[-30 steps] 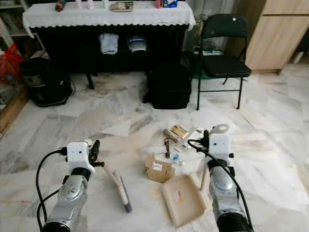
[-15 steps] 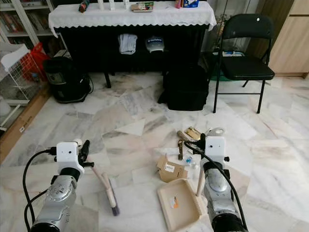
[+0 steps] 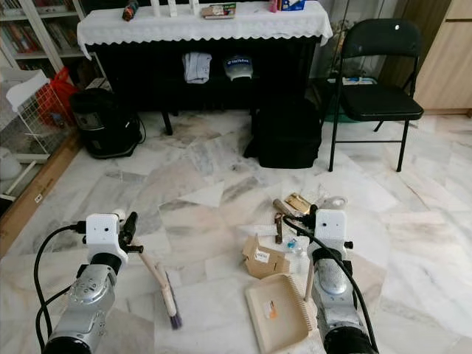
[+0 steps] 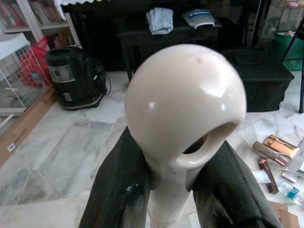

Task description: Sweep floor

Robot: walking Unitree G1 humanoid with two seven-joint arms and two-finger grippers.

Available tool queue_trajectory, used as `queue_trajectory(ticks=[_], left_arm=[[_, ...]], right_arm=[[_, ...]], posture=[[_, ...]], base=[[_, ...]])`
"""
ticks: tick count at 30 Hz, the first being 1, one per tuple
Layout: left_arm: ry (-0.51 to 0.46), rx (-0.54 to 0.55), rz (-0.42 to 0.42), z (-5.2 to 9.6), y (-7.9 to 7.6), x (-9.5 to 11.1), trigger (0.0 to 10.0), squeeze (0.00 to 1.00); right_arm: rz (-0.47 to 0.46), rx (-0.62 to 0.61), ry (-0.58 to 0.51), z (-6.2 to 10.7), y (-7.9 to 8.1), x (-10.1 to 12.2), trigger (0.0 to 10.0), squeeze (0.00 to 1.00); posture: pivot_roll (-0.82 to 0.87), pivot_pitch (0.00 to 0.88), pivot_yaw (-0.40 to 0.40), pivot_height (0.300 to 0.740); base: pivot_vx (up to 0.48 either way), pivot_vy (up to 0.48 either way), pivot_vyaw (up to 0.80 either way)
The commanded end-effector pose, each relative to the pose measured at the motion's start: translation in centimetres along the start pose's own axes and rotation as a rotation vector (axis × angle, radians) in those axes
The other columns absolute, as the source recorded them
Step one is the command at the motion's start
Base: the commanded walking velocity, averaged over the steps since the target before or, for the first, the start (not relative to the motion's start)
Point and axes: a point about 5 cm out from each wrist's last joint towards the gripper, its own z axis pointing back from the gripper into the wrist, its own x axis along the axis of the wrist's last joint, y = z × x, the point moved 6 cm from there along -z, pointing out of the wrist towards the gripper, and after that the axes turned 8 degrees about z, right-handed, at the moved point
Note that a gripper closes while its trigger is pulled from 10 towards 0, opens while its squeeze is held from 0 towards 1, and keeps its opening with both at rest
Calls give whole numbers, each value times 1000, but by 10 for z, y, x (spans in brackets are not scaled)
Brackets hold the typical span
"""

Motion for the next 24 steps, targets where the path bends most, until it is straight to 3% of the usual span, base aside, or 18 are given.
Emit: queue_trajectory(ticks=[1, 10, 19, 24], left_arm=[[-51, -8, -2, -3, 1, 15, 10000, 0], [-47, -11, -9, 0, 4, 14, 10000, 0], [-43, -37, -16, -1, 0, 15, 10000, 0], [-45, -48, -23, -1, -2, 16, 10000, 0]], right_arm=[[-4, -35, -31, -5, -5, 11, 10000, 0], [-34, -38, 18, -1, 0, -2, 10000, 0], [-48, -39, 9, 0, 4, 0, 10000, 0], [-29, -22, -11, 0, 9, 3, 10000, 0]], posture=[[-126, 0, 40, 740], [-106, 0, 46, 740], [-103, 0, 56, 740], [-100, 0, 57, 740]], base=[[0, 0, 0], [0, 0, 0], [0, 0, -696], [0, 0, 0]])
